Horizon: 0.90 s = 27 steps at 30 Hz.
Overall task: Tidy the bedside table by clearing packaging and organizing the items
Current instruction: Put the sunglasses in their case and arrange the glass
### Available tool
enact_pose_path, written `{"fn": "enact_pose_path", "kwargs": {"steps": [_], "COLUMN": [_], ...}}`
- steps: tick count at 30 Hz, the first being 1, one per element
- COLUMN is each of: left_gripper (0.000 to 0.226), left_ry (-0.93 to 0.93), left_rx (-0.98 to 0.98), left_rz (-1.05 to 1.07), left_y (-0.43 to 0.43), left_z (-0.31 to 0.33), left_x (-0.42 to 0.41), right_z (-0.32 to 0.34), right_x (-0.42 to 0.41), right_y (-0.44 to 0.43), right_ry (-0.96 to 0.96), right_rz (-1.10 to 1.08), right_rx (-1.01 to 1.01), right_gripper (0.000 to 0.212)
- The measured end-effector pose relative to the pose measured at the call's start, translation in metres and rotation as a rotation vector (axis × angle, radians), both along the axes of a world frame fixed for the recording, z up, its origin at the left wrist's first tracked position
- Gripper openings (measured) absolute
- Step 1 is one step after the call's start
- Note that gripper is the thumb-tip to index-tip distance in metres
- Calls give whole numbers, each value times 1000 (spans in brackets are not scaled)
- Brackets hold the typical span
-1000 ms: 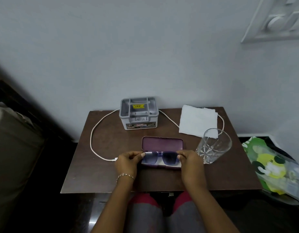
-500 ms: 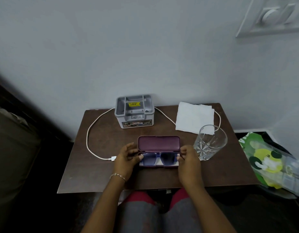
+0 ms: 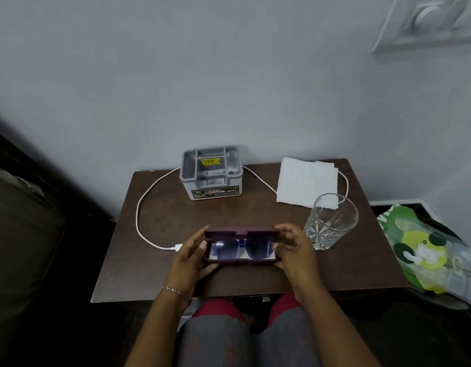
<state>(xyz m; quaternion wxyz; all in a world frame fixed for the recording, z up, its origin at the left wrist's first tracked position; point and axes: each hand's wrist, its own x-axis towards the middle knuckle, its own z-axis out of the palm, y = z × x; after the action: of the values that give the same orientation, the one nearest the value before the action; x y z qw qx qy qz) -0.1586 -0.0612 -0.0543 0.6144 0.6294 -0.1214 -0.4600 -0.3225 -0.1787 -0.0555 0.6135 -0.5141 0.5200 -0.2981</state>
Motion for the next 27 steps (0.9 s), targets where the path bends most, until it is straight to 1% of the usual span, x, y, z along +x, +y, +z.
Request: {"fn": "enact_pose_path", "kwargs": {"steps": [2,5,6,8,10,14,23,25,27], "left_gripper": [25,28,27,17,19,23,25,25,26], "left_ry": [32,76,91,98,95,96,92,82,54], "left_rx": [-12,0,2,-11,-25,-48,-64,-73,-91], "left_rz": [29,94,111,123,127,133,138,169,219], "left_y": [-1,-5,-6,-6,-4,-3,-4,-3,-2], "left_z": [0,2,3,3,2,2,4,8,13], "left_x": [-3,-3,-4,-5,-6,-7,-9,-7,0], "right_z": [-3,-7,-7,-3,1,3,7,11,17], "right_x": [2,3,3,3,2,-1,-3,-1,6], "right_y": [3,5,6,7,8,7,9,11,14], "right_ry": [13,49,39,28,19,-39,-75,-93,-99], "right_rz": [-31,-53,-64,-63,-22,-8,19,34,92], "right_rx": [-4,12,34,46,36,67,85,72,22], "right_gripper": [48,45,42,27,14,18,25,26,32]}}
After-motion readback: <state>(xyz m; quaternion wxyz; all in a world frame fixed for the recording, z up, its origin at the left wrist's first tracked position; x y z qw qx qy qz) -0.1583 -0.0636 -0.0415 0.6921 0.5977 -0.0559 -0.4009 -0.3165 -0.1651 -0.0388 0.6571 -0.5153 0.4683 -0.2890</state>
